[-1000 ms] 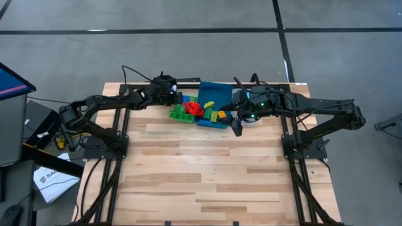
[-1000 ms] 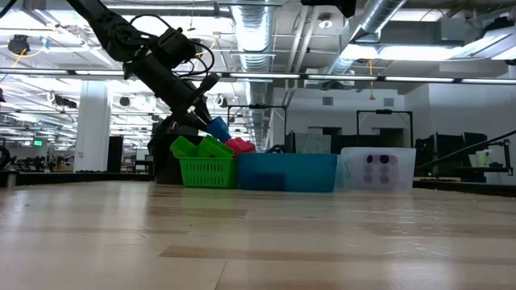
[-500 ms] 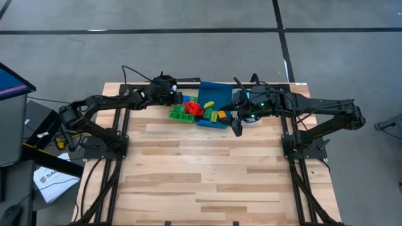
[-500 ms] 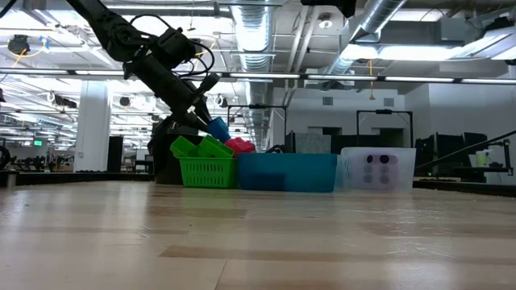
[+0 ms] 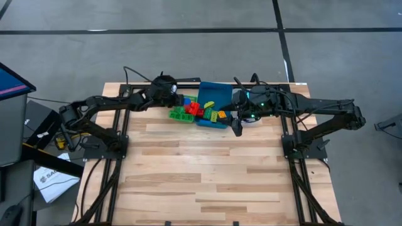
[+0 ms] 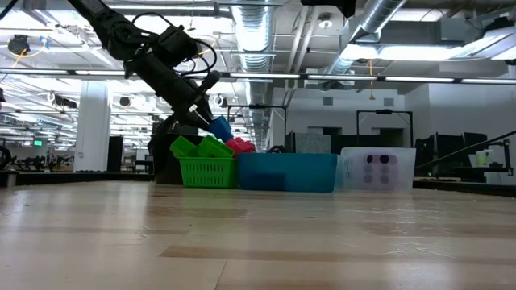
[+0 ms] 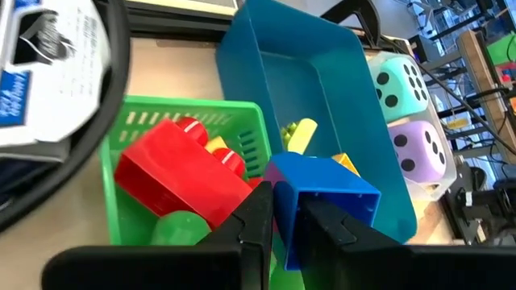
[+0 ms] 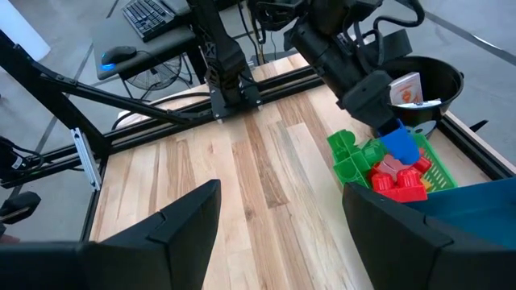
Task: Pick & Place Toys
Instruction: Put the large stud green game piece into the green bin, then return to Home Position
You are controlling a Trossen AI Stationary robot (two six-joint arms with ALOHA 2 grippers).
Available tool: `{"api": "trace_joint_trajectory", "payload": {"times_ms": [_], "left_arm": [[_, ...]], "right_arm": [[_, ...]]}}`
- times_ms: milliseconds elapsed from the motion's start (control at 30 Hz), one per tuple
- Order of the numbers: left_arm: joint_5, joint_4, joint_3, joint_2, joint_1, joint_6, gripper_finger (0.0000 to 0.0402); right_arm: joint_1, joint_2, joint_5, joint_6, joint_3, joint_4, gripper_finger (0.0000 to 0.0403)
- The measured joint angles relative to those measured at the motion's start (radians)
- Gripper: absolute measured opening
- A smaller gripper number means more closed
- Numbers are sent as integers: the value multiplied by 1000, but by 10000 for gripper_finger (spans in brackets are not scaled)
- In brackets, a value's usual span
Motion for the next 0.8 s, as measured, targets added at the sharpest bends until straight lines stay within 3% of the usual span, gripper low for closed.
{"api": "trace_joint_trajectory", "payload": {"times_ms": [300,633,800], "left_arm": [[3,-1,0,0,-7,0,55],[-50,-3,0,0,-19,-1,218],[-54,-3,0,0,-30,0,252]], "right_arm": [[0,0,0,0,0,0,255],[0,0,0,0,0,0,255],[0,0,0,3,0,0,255]]}}
